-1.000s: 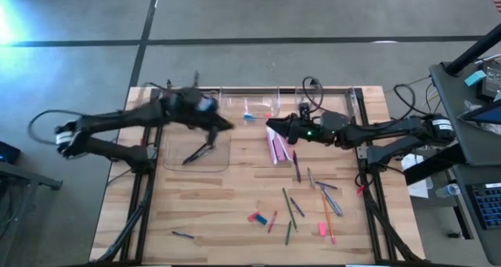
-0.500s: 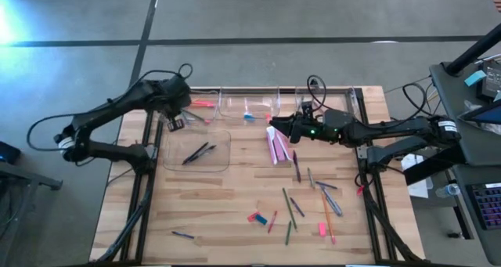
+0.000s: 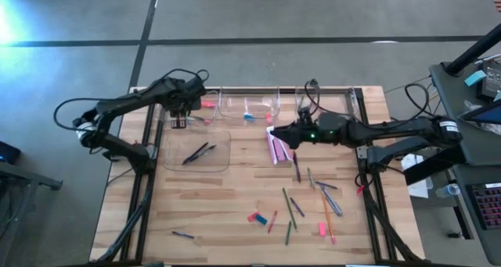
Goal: Sort crayons/erasers/pens/pencils in bins
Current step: Put the yellow pencil into the top left transparent bin, then put the purple pen into the bottom left transparent bin
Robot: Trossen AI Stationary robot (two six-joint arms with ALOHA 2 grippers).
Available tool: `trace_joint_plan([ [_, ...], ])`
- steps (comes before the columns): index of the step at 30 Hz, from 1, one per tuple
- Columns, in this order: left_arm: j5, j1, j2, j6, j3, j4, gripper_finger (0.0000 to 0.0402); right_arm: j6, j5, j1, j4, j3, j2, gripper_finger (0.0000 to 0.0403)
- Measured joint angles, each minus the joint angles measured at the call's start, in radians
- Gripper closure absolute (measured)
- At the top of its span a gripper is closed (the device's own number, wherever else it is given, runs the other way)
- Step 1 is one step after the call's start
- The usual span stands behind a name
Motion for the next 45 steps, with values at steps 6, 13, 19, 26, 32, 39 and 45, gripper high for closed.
trace_joint_plan([
  [6, -0.100, 0.000, -0.036, -0.097, 0.015, -0.007, 0.0202, 0.000, -0.013, 0.000, -0.281, 0.000, -0.083, 0.0179],
  [13, 0.493, -0.006, -0.251, -0.525, 0.071, 0.285, 0.0184, 0.047, -0.011, 0.010, -0.784, 0.000, -0.187, 0.0179],
  [19, 0.613, -0.136, -0.417, -0.734, -0.025, 0.835, 0.0209, 0.051, -0.015, 0.068, -0.996, 0.000, -0.151, 0.0179],
  [26, 0.454, -0.323, -0.443, -0.804, -0.052, 1.019, 0.0214, 0.040, -0.016, 0.156, -1.003, 0.000, -0.005, 0.0179],
  [32, 0.360, -0.423, -0.424, -0.805, -0.053, 1.023, 0.0214, 0.128, -0.012, 0.173, -0.980, 0.000, 0.140, 0.0179],
  [39, 0.353, -0.431, -0.397, -0.804, -0.053, 1.024, 0.0214, 0.196, -0.022, 0.173, -0.808, 0.000, 0.221, 0.0179],
  [45, 0.353, -0.431, -0.371, -0.793, -0.053, 1.024, 0.0214, 0.211, -0.005, 0.170, -0.784, 0.000, 0.292, 0.0180],
])
